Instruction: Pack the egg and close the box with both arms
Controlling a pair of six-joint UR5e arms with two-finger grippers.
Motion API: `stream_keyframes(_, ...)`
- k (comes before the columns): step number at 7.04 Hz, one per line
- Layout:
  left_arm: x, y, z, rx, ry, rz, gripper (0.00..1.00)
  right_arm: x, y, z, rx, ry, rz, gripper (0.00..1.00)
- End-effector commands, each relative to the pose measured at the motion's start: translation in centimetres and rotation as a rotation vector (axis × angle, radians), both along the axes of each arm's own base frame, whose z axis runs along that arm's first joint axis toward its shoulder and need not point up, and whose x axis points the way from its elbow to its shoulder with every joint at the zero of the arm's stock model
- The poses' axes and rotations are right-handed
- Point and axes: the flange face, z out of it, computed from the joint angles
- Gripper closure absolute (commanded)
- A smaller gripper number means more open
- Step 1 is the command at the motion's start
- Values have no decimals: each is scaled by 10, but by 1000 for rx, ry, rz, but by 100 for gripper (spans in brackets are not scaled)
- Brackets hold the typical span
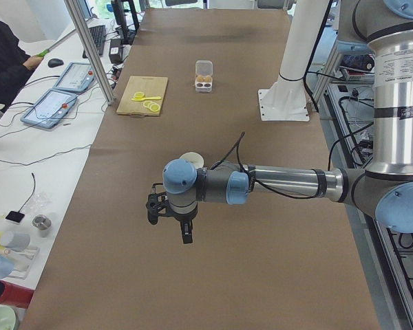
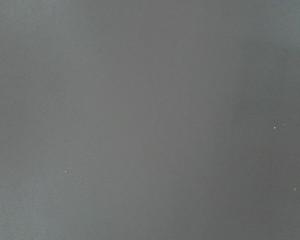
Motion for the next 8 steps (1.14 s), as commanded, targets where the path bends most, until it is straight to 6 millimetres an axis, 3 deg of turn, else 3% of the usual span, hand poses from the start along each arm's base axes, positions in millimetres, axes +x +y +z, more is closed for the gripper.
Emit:
stream_keyframes(1,0,1,0,-2,-1,-1,2,0,1,0,0,-6,0,0)
stream_keyframes(8,1,-5,-8,12,6,-3,2,-1,0,-3,4,-10,0,0)
